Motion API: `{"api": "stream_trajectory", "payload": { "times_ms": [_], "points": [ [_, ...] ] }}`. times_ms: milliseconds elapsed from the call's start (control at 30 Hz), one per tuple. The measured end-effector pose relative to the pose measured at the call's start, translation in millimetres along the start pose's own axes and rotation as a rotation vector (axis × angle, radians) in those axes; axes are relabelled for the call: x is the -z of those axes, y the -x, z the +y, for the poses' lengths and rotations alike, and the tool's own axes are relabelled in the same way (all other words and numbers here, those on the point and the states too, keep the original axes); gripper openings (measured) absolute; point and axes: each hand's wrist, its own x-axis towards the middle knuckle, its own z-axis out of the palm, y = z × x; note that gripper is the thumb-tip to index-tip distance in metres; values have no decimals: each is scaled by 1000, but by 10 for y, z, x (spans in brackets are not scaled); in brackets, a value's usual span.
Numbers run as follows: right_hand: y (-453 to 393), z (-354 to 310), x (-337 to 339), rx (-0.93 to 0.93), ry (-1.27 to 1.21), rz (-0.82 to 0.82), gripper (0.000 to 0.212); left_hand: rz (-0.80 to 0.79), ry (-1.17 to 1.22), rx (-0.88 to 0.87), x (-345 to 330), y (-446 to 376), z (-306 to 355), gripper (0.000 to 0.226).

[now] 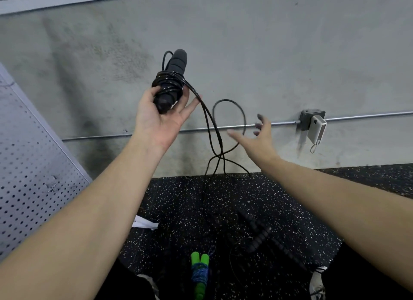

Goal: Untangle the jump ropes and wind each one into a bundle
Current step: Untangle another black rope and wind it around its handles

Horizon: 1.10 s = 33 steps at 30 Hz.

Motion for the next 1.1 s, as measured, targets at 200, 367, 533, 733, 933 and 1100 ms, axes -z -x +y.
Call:
{"api": "stream_trajectory", "payload": {
  "times_ms": [200, 367, 533, 733, 933, 1100],
  "points": [
    [70, 248, -175, -171, -168, -390, 50, 16, 31, -27, 4, 54, 80, 22],
    [14, 520, -333, -91, 372, -784, 71, 33, 92, -68, 59, 70, 228, 25],
    [197, 262, -656, 20, 405, -993, 37, 43, 99, -92, 121, 61, 319, 26],
    [135, 334, -635, -125, 489, -843, 43, 129, 142, -131, 332, 22, 492, 38],
    [-98, 680, -8, -462, 1352, -881, 46, 179, 211, -167, 539, -81, 798, 31],
    [-295, 1018, 277, -514, 1419, -833, 31, 241, 71, -114, 629, -127, 770, 37]
  ]
}}
